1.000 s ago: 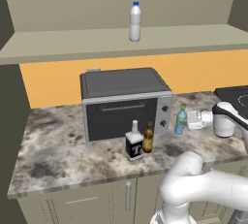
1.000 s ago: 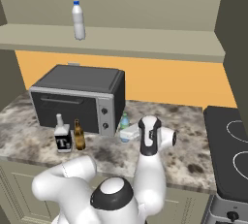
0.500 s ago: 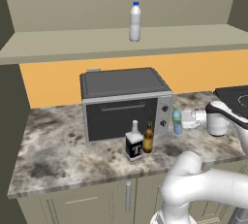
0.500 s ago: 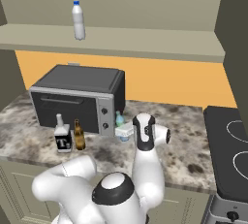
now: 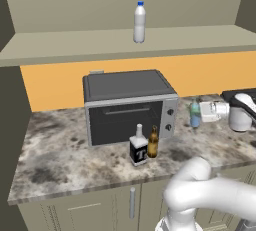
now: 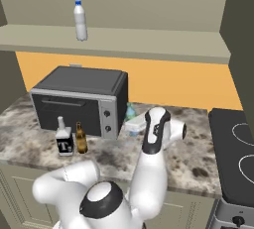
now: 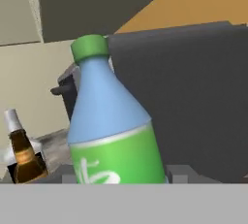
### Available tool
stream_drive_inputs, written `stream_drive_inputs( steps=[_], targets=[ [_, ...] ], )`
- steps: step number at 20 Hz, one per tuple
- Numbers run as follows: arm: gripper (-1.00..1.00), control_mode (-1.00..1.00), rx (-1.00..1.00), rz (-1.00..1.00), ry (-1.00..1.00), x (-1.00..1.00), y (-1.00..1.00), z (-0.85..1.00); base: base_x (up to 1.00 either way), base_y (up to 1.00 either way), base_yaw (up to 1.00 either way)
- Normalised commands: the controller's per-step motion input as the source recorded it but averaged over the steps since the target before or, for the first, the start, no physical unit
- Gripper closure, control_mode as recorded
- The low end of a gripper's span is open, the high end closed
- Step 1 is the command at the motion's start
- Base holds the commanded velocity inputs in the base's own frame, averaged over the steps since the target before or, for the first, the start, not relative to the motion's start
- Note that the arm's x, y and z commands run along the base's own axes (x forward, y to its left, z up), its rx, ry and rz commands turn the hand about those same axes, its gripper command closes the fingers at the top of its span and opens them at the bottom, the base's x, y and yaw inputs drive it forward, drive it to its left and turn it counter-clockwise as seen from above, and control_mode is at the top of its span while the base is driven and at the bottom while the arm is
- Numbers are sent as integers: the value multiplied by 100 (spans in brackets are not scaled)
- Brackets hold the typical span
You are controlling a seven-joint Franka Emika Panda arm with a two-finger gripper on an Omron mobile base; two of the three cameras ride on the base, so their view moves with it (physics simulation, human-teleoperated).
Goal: Sort all alcoholic drinks to one cabinet, and non-alcoholic drinks to the other.
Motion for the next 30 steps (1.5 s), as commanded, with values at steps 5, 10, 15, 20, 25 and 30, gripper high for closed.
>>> stream_drive_inputs(
  steps=[5, 10, 15, 20, 25, 30],
  targets=[
    [100, -100, -1, -23, -7, -91, -19, 100, 0, 0, 0],
    [100, -100, 0, -42, 0, -100, -2, 100, 0, 0, 0],
    [100, -100, 0, -36, -1, -95, 0, 100, 0, 0, 0],
    [100, -100, 0, -20, -7, -76, 14, 100, 0, 0, 0],
    [100, -100, 0, -3, -11, -47, 26, 96, 0, 0, 0],
    [100, -100, 0, 0, -1, -3, 20, 83, 0, 0, 0]
  ],
)
